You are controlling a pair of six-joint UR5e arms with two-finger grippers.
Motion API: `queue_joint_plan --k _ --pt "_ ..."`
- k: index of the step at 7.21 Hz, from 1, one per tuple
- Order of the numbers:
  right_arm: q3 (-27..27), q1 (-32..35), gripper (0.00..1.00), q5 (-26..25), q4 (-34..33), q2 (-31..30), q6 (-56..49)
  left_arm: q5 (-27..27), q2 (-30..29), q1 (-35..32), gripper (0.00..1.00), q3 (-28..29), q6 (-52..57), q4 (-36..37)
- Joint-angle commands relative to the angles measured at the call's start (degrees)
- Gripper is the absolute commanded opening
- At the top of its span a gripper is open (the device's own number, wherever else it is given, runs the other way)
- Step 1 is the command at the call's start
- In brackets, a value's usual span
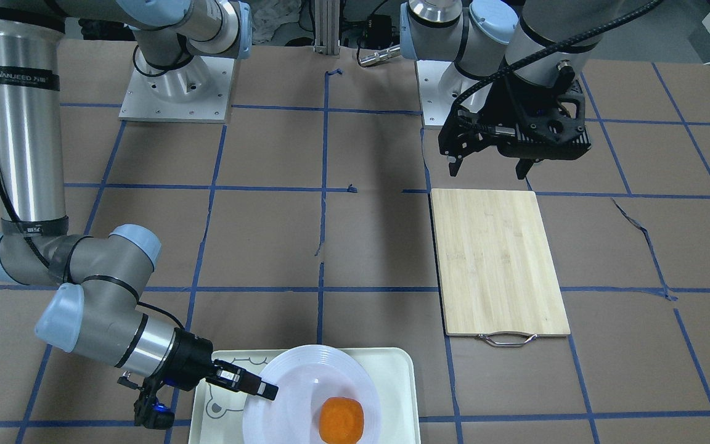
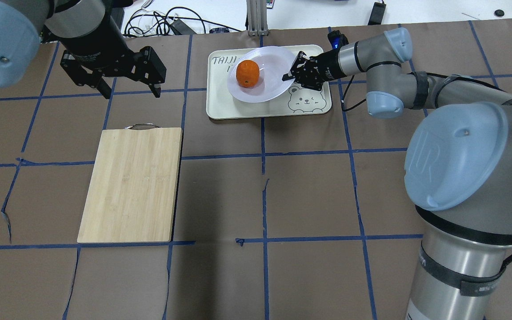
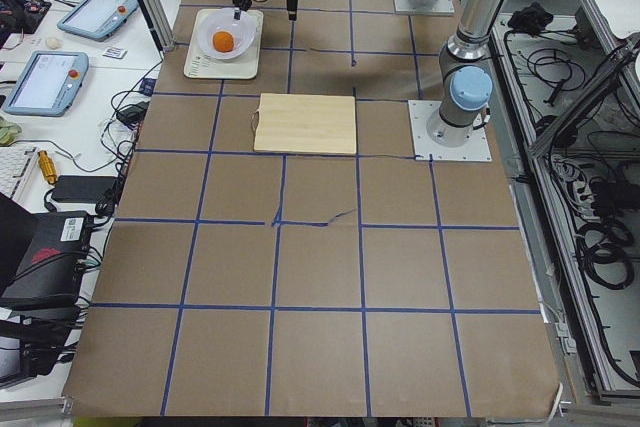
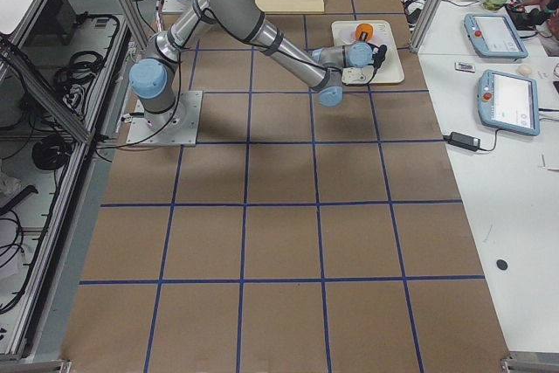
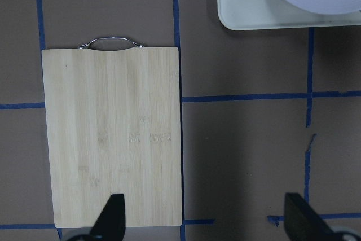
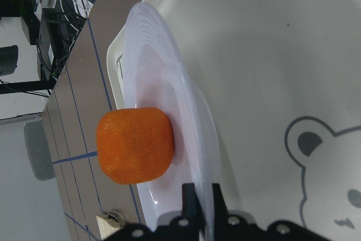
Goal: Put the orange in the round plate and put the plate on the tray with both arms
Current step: 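Lower the plate onto the bear-printed tray with the right gripper, then open the right gripper and withdraw it from the plate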
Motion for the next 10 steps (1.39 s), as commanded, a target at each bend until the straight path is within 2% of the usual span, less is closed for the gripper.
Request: queue_joint_plan --k 1,3,4,5,6,7,8,10 --pt "0.28 0.01 0.19 -0.44 -0.02 0.06 -1.48 0.03 -0.01 0.0 1.0 0.0 0.01 0.0" --pt "0.1 -0.77 0.58 -0.79 0.33 -0.38 -1.05 0.03 0.08 0.0 1.0 0.0 0.01 0.0" --pt "-0.07 -2.0 0.72 -0.97 0.34 -0.73 -1.39 0.03 0.08 0.0 1.0 0.0 0.01 0.0" --pt "-0.33 -3.84 0.8 -1.06 0.25 -1.25 -2.88 0.12 0.08 0.0 1.0 0.0 0.01 0.0" --pt "-0.69 -5.6 0.8 -2.97 0.68 -2.39 -5.41 0.12 0.08 0.0 1.0 0.0 0.01 0.0" --pt "-1.21 -6.05 0.85 -7.26 1.21 -4.23 -6.48 0.03 0.08 0.0 1.0 0.0 -0.08 0.0" --pt "-1.74 -6.14 0.86 -10.52 7.48 -7.2 -8.84 0.12 0.08 0.0 1.0 0.0 0.01 0.0" --pt "-4.8 -6.06 0.88 -25.42 25.12 -15.37 -17.62 0.03 0.08 0.0 1.0 0.0 0.01 0.0"
